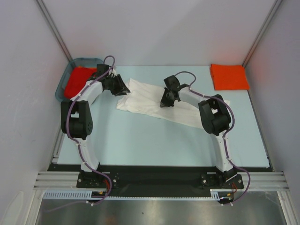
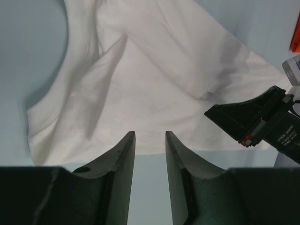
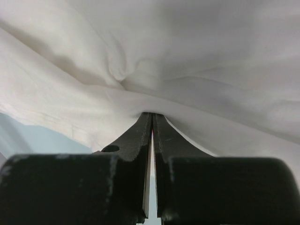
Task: Fold and stack the t-shirts
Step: Fold the tshirt
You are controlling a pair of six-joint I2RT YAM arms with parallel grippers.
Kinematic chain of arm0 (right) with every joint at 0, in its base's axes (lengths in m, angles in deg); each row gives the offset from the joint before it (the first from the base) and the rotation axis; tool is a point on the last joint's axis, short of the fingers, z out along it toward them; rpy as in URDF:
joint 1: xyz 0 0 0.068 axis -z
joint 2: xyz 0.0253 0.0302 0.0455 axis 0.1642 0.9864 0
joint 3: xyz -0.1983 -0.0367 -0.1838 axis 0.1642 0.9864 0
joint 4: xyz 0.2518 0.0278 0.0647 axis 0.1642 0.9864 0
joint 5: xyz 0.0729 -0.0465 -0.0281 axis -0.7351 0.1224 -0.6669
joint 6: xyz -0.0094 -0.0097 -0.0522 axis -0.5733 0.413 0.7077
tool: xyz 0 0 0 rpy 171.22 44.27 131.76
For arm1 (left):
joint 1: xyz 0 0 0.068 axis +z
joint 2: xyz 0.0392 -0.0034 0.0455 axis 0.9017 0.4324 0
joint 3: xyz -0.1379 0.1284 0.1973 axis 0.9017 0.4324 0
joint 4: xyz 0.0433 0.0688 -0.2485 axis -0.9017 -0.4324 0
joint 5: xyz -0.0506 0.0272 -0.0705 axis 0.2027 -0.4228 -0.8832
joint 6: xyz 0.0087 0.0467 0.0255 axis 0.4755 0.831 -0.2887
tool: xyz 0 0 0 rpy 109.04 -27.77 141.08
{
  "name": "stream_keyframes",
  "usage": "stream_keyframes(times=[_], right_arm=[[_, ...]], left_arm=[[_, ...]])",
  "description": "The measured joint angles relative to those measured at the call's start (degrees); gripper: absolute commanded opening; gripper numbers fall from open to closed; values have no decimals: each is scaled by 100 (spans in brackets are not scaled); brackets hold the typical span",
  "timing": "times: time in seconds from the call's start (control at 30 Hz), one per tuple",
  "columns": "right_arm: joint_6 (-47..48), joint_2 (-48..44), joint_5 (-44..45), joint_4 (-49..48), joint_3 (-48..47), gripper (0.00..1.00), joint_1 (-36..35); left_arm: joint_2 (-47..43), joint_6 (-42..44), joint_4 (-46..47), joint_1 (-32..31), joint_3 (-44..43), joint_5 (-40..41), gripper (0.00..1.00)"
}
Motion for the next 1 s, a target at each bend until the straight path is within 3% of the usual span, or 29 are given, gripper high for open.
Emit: stream_keyframes(times=[0.8,1.0], right_arm=[[216,271,-13,50,-437,6,214],[291,-142,-68,175,59,7,258]], left_arm=[[577,-153,96,-68,-22,-398,40],[970,-153,177,-76,-133,-393,38]])
